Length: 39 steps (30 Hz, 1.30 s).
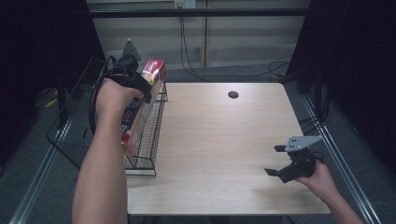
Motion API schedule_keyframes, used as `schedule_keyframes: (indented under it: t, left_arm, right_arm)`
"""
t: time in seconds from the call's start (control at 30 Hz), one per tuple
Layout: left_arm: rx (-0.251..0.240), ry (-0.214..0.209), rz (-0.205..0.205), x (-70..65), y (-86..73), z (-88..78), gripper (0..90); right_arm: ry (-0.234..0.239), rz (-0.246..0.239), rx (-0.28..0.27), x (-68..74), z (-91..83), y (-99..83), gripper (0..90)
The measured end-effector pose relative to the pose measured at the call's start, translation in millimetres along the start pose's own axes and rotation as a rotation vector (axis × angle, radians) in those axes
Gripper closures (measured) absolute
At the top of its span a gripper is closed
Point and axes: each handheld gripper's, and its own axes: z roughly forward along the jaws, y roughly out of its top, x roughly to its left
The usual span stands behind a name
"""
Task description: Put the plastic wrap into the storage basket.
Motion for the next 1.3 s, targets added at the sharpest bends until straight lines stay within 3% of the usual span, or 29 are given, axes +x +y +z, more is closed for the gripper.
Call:
schedule_keyframes:
  t: [0.7, 0.83, 1.3]
  left_arm:
    - [0.001, 0.018, -0.044, 22.4, -7.6, -9.6, 44.4]
    - [0.007, 0.043, -0.053, 26.0, -9.2, -11.4, 44.3]
    - [-0.008, 0.044, -0.073, 41.0, -15.1, -19.8, 44.3]
  right_arm:
    - [0.000, -0.002, -0.003, 0.4, -1.0, 0.1, 4.6]
    - [0.001, 0.000, -0.006, 0.6, -1.2, 0.3, 4.7]
    - [0.004, -0.008, -0.007, 1.9, -1.4, 1.3, 4.8]
